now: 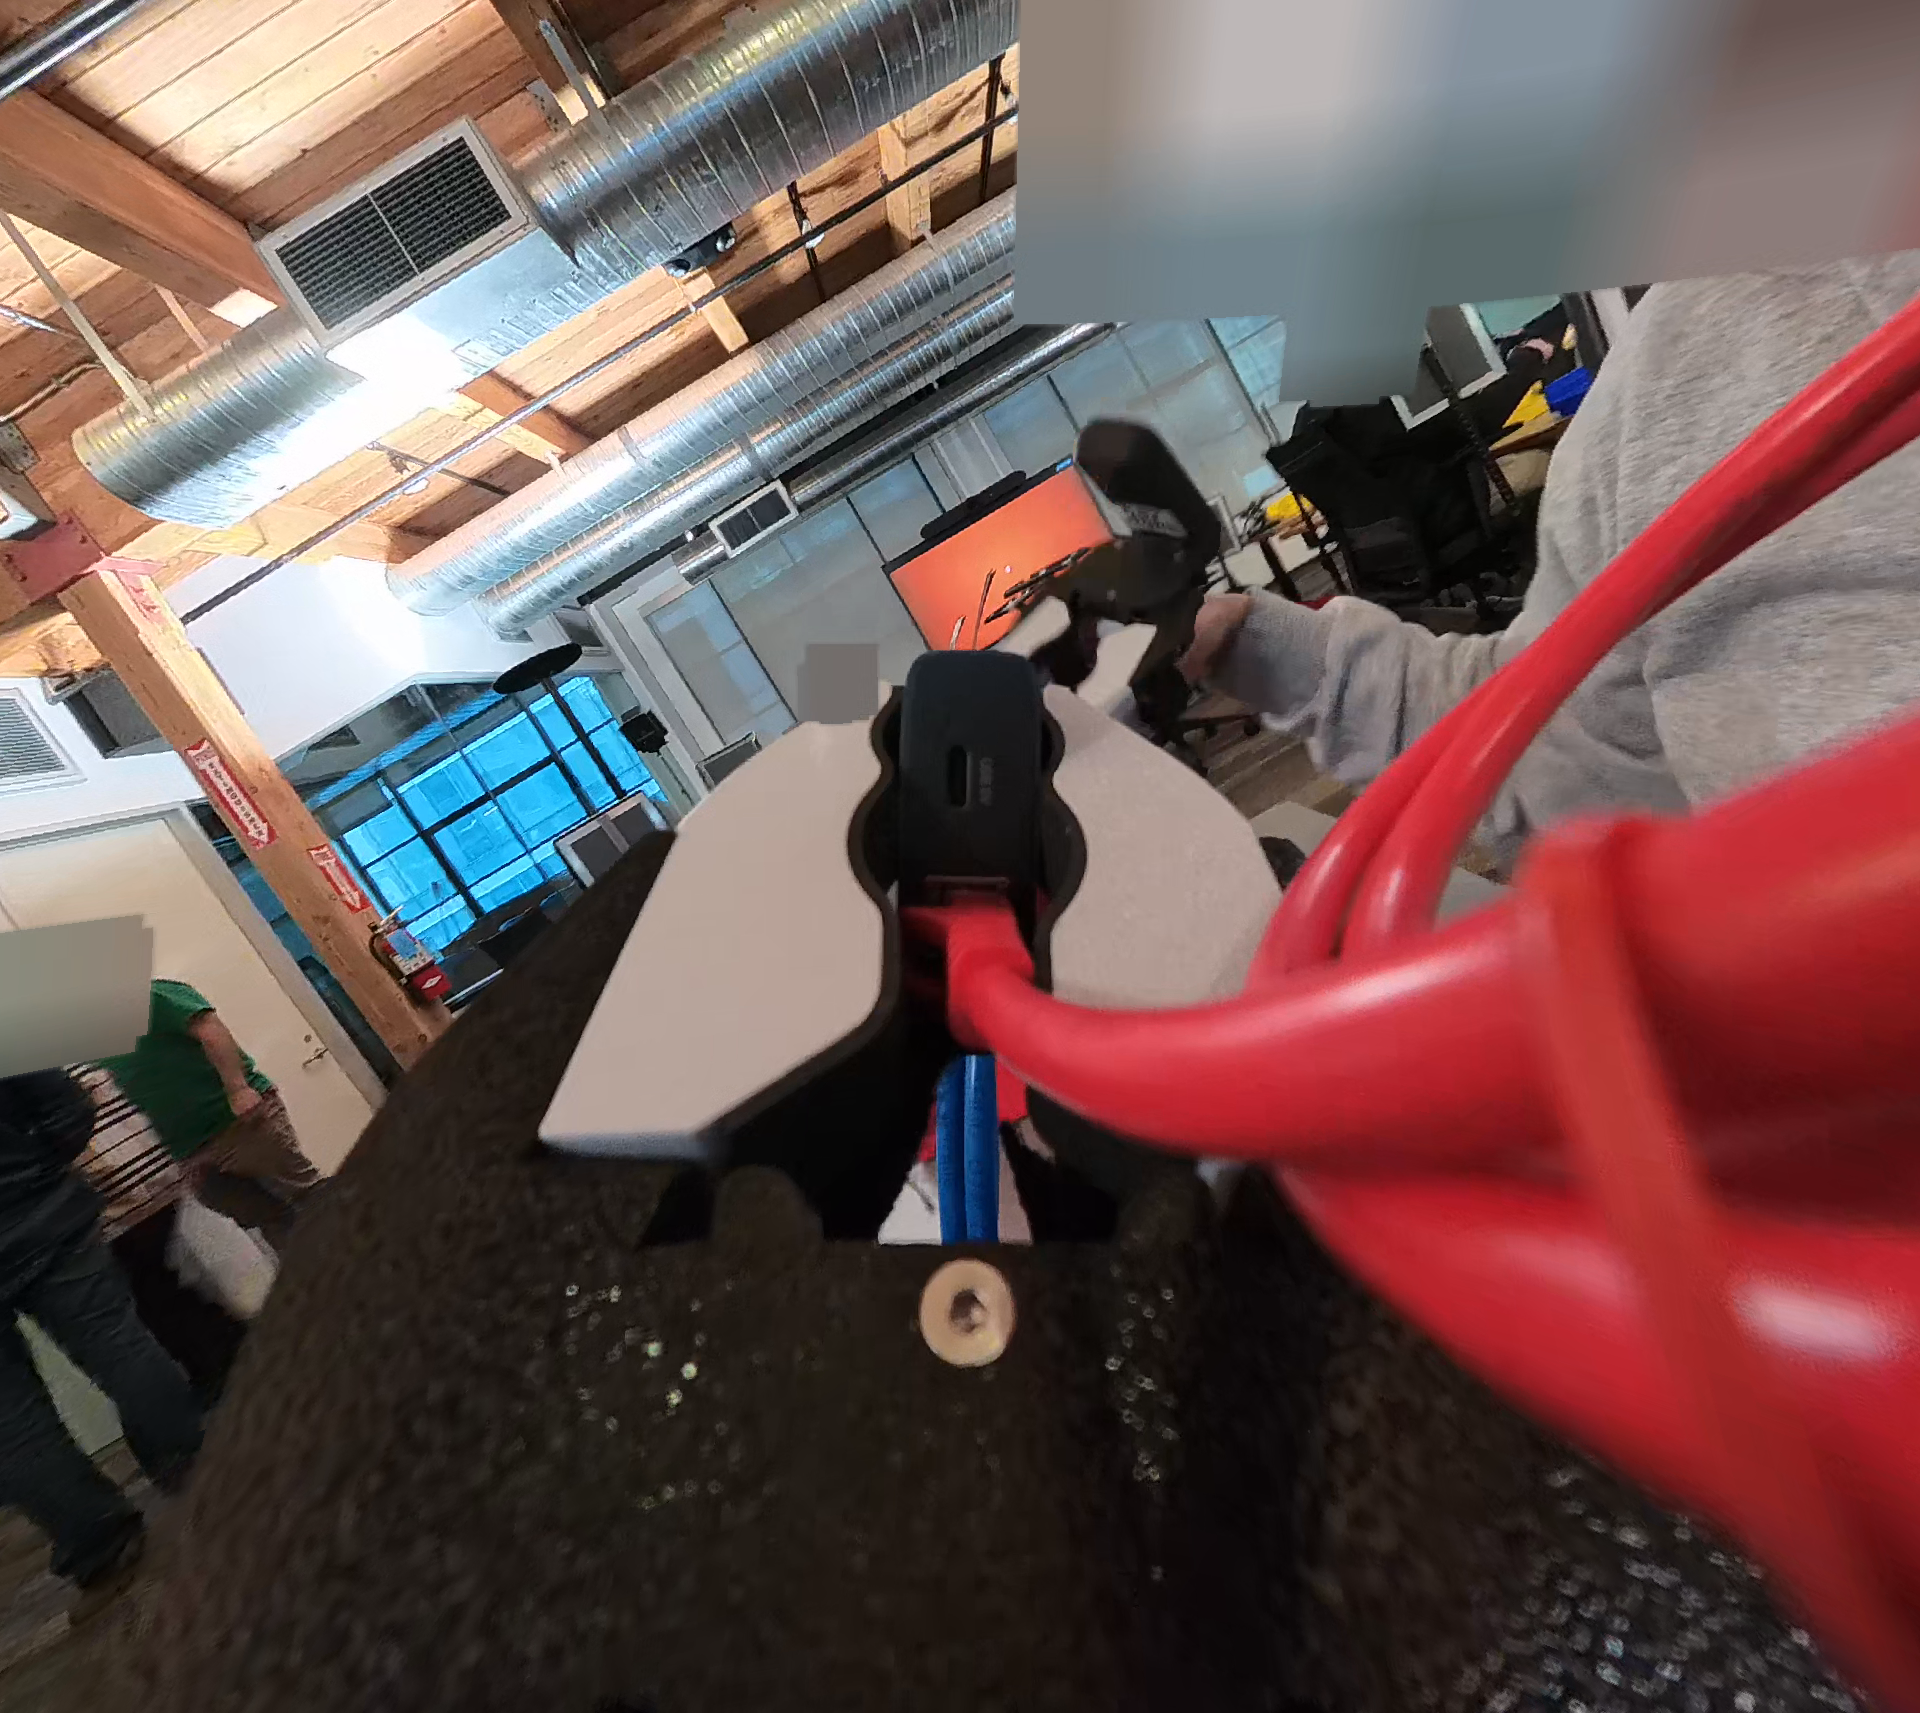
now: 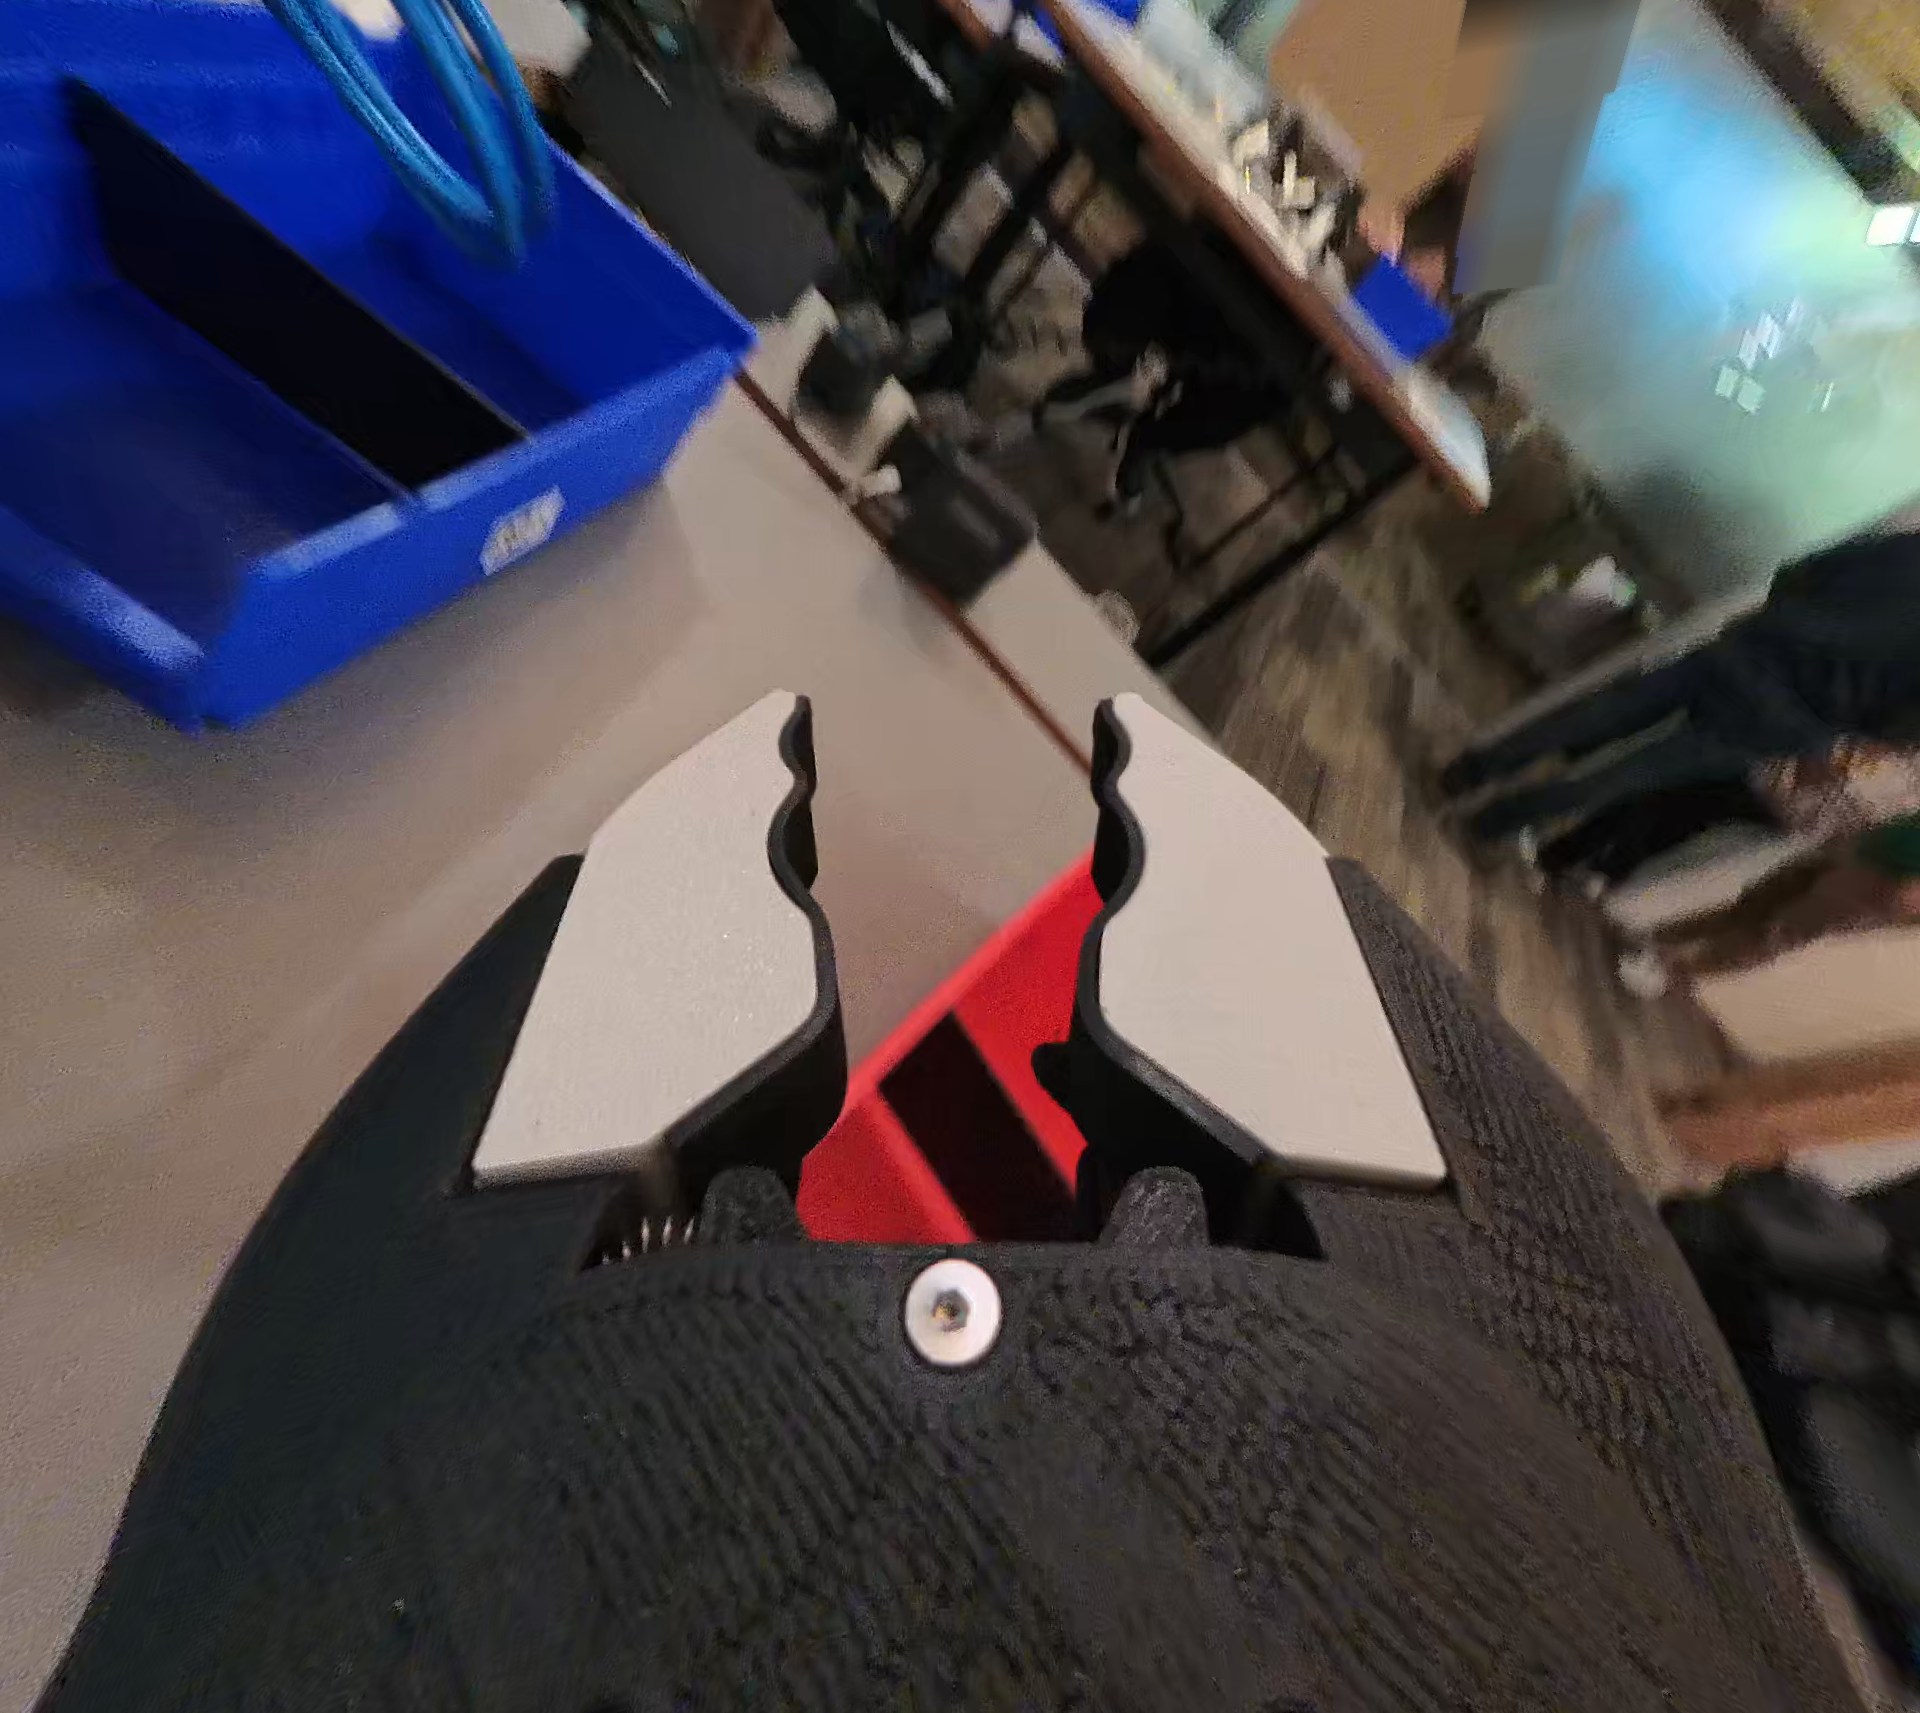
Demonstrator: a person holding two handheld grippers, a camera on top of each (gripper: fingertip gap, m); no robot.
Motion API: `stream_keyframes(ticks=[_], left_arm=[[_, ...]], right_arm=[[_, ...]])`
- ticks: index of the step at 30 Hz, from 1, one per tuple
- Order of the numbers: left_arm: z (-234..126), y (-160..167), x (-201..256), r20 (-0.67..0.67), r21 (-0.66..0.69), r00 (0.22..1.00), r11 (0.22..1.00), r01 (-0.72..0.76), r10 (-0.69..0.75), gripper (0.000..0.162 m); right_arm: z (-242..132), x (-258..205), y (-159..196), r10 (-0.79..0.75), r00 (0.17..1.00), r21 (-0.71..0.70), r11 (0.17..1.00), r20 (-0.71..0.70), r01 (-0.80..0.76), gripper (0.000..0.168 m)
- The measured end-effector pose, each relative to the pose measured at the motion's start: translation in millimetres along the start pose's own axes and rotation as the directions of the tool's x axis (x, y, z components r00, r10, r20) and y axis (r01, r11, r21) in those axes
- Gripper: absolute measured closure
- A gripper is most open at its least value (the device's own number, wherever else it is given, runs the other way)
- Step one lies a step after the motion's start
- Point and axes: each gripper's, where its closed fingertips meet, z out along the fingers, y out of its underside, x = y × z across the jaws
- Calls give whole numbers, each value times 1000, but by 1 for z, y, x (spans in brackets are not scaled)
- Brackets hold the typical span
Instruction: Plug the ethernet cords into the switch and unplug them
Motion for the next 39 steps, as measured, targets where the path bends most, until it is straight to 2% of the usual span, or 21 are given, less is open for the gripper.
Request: stream_keyframes(ticks=[3,6,11,13,15,18,21,28,39], left_arm=[[2,-3,2,-16,39,1000,999,15,-14,141],[1,-7,3,-28,68,1000,998,15,-13,141],[-4,-4,1,-16,47,1000,999,-11,12,141],[-5,-7,1,-21,62,1000,998,-7,9,141],[-7,-12,4,-42,108,999,994,10,-5,141],[-13,-9,5,-70,127,997,991,29,-20,141],[-11,1,9,-98,73,995,997,20,-13,141],[6,15,21,-147,-58,988,997,-53,44,141],[13,14,33,-186,-103,979,989,-108,87,141]], right_arm=[[20,-33,-67,-127,991,150,982,50,118,118],[42,-79,-114,-222,966,264,947,132,182,118],[72,-129,-162,-257,953,415,894,159,172,118],[86,-134,-173,-293,952,414,880,86,233,117],[96,-142,-180,-314,948,418,869,52,265,118],[102,-158,-183,-329,940,435,862,87,262,119],[109,-167,-179,-356,929,408,866,97,289,119],[123,-163,-161,-423,906,280,874,35,397,133],[122,-169,-152,-439,895,239,880,82,410,146]])
